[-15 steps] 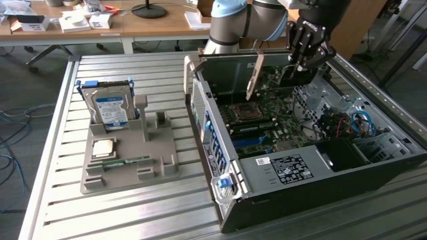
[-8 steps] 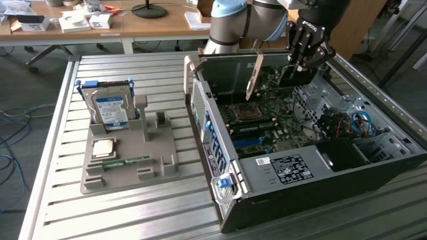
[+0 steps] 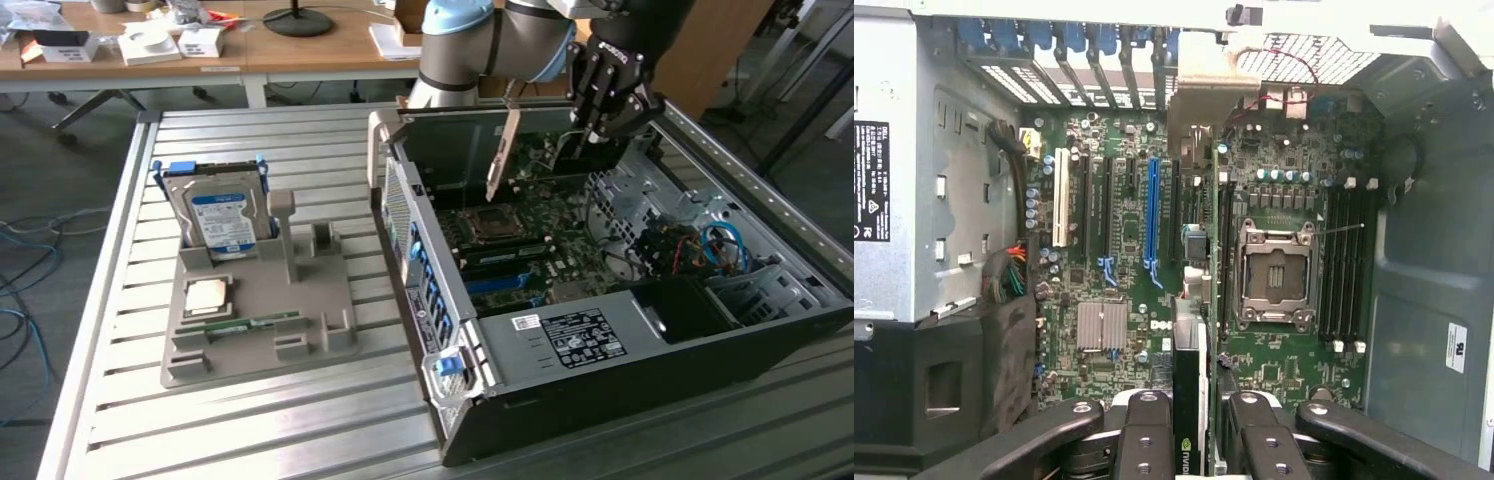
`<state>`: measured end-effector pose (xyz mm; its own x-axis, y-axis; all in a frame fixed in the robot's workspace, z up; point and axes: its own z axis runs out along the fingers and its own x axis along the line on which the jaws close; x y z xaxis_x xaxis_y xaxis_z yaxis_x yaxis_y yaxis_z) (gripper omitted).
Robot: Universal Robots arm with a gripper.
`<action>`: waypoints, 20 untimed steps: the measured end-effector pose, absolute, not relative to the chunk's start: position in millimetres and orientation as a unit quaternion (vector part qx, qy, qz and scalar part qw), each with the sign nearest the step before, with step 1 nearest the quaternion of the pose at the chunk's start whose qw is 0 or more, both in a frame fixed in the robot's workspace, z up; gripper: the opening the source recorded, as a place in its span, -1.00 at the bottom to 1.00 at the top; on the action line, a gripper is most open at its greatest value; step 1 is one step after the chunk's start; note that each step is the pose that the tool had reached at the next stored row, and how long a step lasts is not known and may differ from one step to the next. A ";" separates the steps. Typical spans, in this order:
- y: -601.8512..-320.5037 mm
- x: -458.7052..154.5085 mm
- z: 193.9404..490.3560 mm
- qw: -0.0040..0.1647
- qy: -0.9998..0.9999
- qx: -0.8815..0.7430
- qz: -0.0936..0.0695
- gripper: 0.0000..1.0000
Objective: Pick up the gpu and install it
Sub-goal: 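Insert the gpu into the slot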
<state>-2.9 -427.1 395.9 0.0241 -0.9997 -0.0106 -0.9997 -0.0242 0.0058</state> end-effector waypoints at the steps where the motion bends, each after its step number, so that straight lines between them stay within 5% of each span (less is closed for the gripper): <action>1: -427.1 -2.9 395.9 0.002 0.698 -0.716 0.006 -0.47; 20: -427.1 -3.5 383.6 0.002 0.699 -0.716 0.006 -0.47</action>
